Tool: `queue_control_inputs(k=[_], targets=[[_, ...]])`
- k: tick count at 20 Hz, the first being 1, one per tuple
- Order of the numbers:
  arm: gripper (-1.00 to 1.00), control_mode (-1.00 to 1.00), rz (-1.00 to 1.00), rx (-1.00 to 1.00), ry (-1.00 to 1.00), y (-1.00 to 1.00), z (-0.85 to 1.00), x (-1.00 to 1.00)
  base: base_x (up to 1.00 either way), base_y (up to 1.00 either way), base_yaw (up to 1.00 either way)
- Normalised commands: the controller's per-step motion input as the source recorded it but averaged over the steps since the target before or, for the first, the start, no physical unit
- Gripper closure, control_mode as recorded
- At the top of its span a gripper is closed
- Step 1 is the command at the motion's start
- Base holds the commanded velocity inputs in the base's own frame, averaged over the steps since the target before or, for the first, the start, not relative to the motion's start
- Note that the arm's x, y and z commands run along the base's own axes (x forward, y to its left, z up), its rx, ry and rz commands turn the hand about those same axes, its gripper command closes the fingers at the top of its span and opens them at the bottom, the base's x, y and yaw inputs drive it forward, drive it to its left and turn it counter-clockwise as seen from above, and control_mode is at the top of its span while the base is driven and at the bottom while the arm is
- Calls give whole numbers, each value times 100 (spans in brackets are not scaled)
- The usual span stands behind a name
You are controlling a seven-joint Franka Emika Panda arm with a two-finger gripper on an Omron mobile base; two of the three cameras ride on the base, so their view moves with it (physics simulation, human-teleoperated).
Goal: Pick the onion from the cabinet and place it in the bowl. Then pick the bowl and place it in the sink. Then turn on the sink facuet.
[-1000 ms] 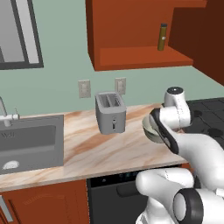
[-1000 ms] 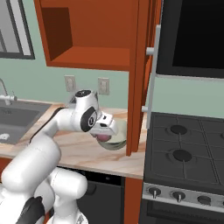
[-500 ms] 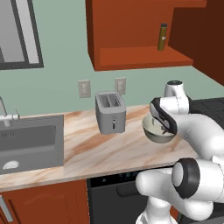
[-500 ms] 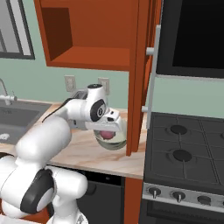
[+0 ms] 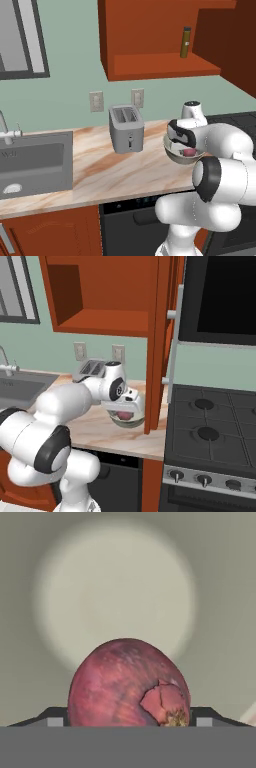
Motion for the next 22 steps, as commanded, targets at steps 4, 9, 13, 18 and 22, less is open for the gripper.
queue_control_inputs(k=[4, 9, 13, 18, 22], targets=[[100, -100, 0, 0, 0, 0, -22, 13, 0, 0, 0], [-100, -100, 0, 0, 0, 0, -13, 3, 0, 0, 0], [-100, -100, 0, 0, 0, 0, 0, 0, 0, 0, 0], [-100, -100, 0, 0, 0, 0, 14, 2, 0, 0, 0], [-100, -100, 1, 0, 0, 7, 32, 13, 0, 0, 0]])
